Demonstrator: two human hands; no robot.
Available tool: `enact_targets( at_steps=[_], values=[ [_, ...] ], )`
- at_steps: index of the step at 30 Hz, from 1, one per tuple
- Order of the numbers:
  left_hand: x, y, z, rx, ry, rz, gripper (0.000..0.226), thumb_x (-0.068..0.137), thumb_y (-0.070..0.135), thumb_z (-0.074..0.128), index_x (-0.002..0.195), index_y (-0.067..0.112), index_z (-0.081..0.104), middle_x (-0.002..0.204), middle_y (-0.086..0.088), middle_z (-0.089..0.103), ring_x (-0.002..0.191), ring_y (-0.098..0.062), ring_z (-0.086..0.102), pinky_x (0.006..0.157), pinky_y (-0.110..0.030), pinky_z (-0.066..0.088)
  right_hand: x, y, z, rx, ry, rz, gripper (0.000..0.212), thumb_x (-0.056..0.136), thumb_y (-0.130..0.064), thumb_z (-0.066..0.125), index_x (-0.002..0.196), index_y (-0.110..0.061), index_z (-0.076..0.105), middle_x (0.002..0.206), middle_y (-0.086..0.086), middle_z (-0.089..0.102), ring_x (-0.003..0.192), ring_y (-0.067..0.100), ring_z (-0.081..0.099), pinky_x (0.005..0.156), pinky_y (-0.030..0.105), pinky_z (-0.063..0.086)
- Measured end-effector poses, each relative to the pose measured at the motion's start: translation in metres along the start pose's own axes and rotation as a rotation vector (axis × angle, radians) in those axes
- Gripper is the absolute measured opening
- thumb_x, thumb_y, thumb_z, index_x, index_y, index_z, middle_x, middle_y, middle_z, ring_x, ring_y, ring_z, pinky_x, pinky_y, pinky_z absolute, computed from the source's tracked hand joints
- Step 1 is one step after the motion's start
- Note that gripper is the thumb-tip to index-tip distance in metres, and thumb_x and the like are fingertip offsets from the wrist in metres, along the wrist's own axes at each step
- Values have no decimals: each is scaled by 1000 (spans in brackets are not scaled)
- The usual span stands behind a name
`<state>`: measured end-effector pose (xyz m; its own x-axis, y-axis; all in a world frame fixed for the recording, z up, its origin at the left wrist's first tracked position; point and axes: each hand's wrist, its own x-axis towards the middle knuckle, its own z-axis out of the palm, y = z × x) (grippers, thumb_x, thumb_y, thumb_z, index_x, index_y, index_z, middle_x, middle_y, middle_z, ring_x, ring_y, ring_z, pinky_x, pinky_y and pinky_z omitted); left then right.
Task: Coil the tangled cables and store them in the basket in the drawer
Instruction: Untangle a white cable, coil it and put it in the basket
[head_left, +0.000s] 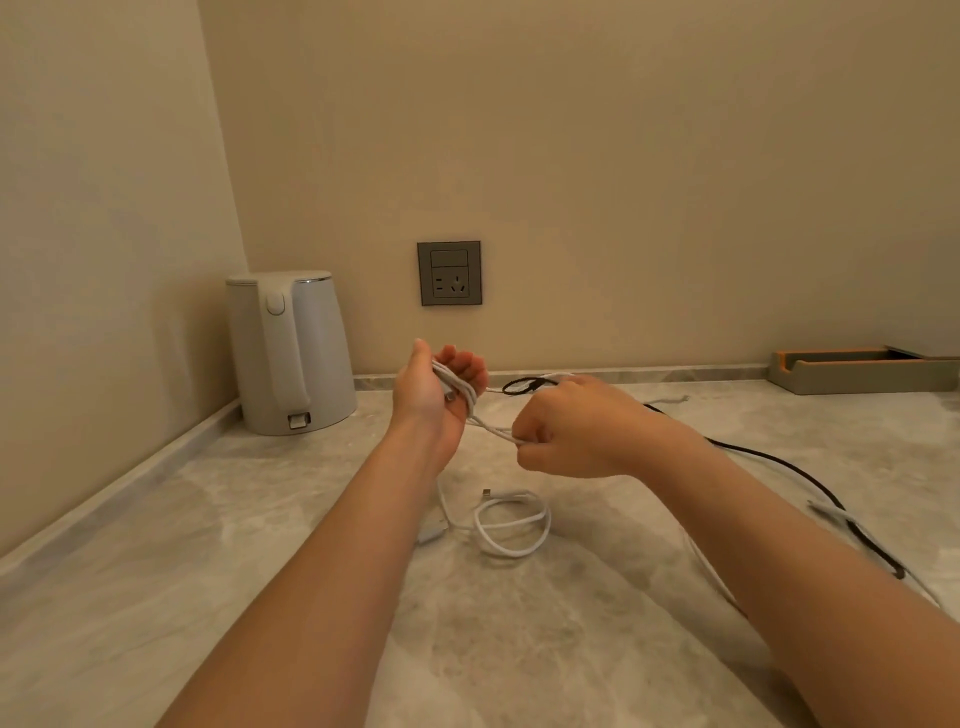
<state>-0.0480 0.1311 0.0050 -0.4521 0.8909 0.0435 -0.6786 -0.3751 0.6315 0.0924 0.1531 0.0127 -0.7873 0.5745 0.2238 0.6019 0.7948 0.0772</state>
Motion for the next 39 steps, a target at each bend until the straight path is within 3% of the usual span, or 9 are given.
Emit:
enact_targets(
  at_steps=[5,9,13,19,24,29,33,36,39],
  values=[
    [2,1,-2,180,49,69,45,104,35,27,74,8,48,43,0,55,38,-10,57,51,-26,51,1,3,-4,102,55,-15,35,92,-39,50,59,-26,47,63,-9,48,63,11,46,54,26,30],
    [0,-2,-1,325,36,48,44,105,33,25,76,7,46,40,0,54,35,-9,56,48,-23,51,1,5,-1,66,243,-77,32,95,-40,48,74,-18,58,61,-6,49,62,19,47,54,31,35],
    [-4,-3,-2,517,-14,-26,43,105,33,26,77,8,46,60,-6,54,35,-8,55,41,-17,48,2,5,1,34,360,-106,24,94,-44,50,98,-31,69,76,-8,63,70,16,54,59,32,43],
    [-7,-6,-8,765,-204,-209,50,105,34,24,79,3,52,58,-8,54,44,-13,54,43,-21,46,5,18,5,-7,425,-119,29,87,-51,56,72,-27,50,66,-11,51,62,13,48,51,26,32],
    [-15,-5,-9,893,-361,-355,52,105,36,25,65,9,44,57,-6,51,46,-12,54,44,-20,45,7,31,9,82,428,-137,46,71,-66,54,66,-21,46,61,-13,45,59,7,39,60,25,29],
    [-19,-6,-6,920,-479,-487,57,100,54,22,68,12,44,54,1,44,41,-6,43,39,-14,35,9,41,13,240,450,-147,36,80,-52,63,70,-21,48,63,-16,44,68,0,42,74,28,26],
    [-19,-4,-4,881,-607,-577,66,86,71,25,65,12,44,46,7,33,33,-1,29,32,-13,22,17,46,23,357,482,-136,29,92,-43,53,68,-27,44,62,-15,43,67,3,42,73,29,27],
    [-22,-5,-3,853,-695,-580,51,83,61,40,63,14,41,42,11,26,30,1,22,31,-12,15,22,50,31,412,553,-91,28,92,-40,34,64,-36,31,60,-17,37,64,1,37,72,28,25],
    [-21,-8,-5,884,-669,-538,43,97,42,36,64,14,38,40,11,24,28,1,20,29,-12,16,24,62,41,347,569,-35,24,94,-33,31,70,-28,36,62,-15,37,68,13,37,73,31,27]
  ],
)
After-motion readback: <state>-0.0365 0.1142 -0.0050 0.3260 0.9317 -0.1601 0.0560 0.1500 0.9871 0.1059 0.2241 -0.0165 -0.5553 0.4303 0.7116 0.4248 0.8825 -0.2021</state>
